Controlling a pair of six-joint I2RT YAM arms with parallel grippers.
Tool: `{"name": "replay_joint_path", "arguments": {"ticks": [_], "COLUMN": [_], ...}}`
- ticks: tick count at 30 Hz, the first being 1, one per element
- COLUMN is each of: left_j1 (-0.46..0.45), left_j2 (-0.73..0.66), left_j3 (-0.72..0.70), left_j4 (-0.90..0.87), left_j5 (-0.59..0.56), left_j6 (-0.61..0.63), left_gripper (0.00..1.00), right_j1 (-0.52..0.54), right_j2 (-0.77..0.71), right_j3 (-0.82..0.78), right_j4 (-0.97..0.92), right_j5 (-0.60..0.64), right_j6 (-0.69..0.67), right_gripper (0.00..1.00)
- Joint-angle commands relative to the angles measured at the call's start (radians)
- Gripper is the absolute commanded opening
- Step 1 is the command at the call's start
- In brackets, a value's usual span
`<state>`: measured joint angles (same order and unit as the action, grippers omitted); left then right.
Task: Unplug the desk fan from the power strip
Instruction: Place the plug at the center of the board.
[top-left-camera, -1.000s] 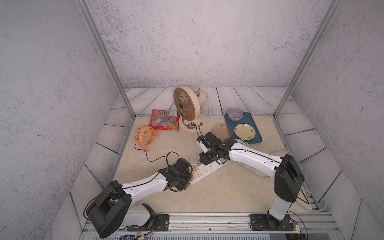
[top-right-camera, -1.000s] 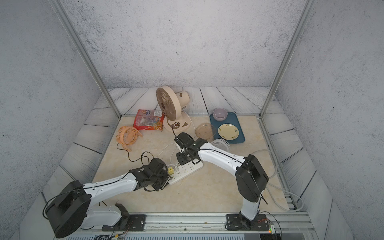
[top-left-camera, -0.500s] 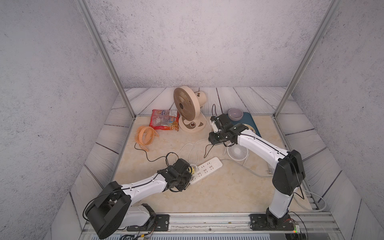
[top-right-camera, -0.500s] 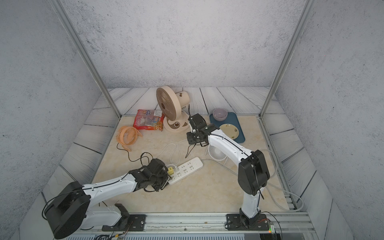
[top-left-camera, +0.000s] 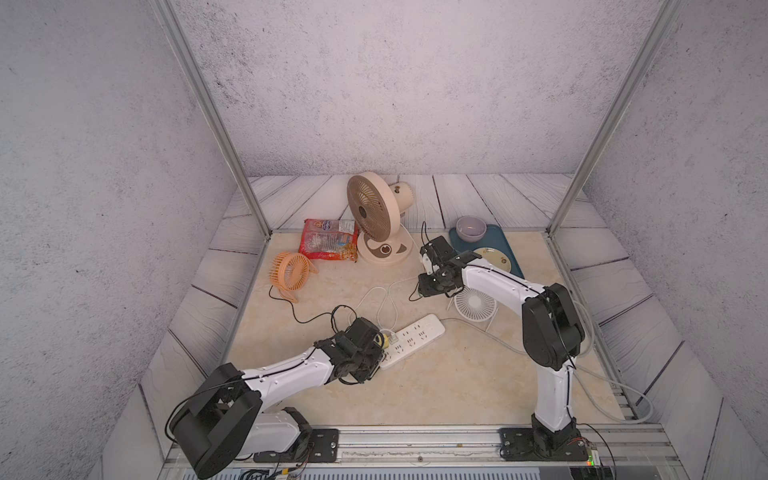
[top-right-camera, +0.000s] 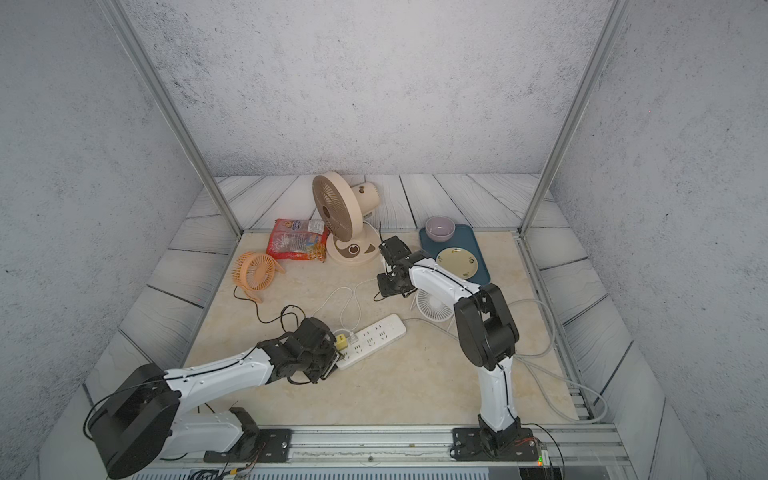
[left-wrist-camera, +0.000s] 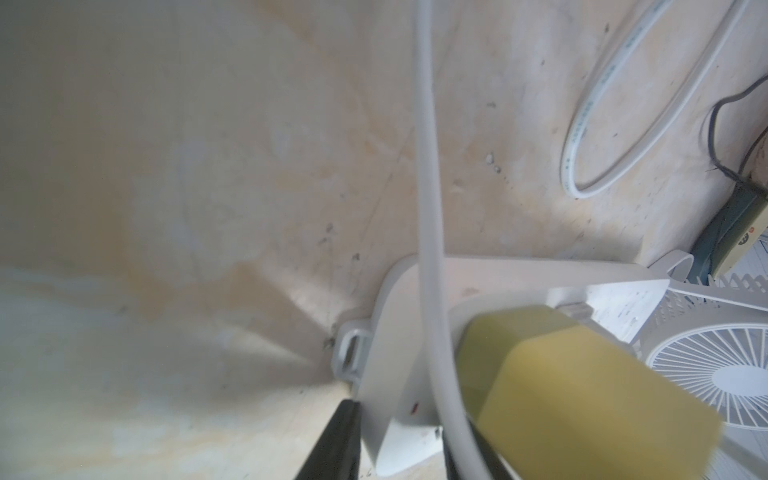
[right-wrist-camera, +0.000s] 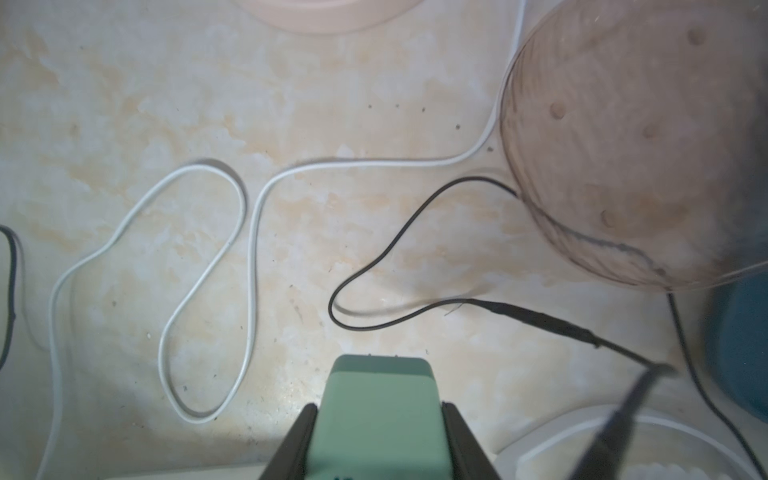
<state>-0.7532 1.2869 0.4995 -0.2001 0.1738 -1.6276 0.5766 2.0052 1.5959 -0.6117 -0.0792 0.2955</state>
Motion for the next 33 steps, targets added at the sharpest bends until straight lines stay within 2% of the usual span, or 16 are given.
{"name": "replay_joint_path", "arguments": {"ticks": [1,7,11,17,22,27,33], "left_j1": [-0.017,-0.017,-0.017,-0.017,-0.015,-0.017,-0.017], "left_j2": [0.079,0.078,0.052,-0.018,-0.115,-0.202,-0.353], "left_j3": [-0.141,-0.151,-0.146,-0.110,-0.047,0.000,-0.002], "left_j4": [-0.407,-0.393,-0.401,-0.450,-0.530,-0.593,-0.701], "left_j5": [-0.012,-0.013,-0.029,-0.084,-0.173,-0.233,-0.273], "left_j6": [-0.016,-0.027,-0.027,-0.003,0.030,0.045,-0.010], "left_gripper": [0.37,0.39,0.42,0.49,0.57,0.63,0.63], "right_j1": [-0.016,-0.029,-0.038,-0.045,-0.045,-0.040,0.009], "right_j2": [0.007,0.048,0.061,0.026,-0.051,-0.135,-0.225], "right_j3": [-0.010,-0.015,-0.038,-0.041,0.022,0.041,0.008], "right_j4": [0.022,0.003,0.005,-0.015,-0.085,-0.116,-0.152], "right_j5": [-0.060,-0.044,-0.045,-0.040,-0.058,-0.129,-0.165], "right_j6": [0.001,0.010,0.007,0.002,-0.012,-0.022,-0.045], "right_gripper": [0.33,0.36,0.44,0.67,0.83,0.88,0.90]}}
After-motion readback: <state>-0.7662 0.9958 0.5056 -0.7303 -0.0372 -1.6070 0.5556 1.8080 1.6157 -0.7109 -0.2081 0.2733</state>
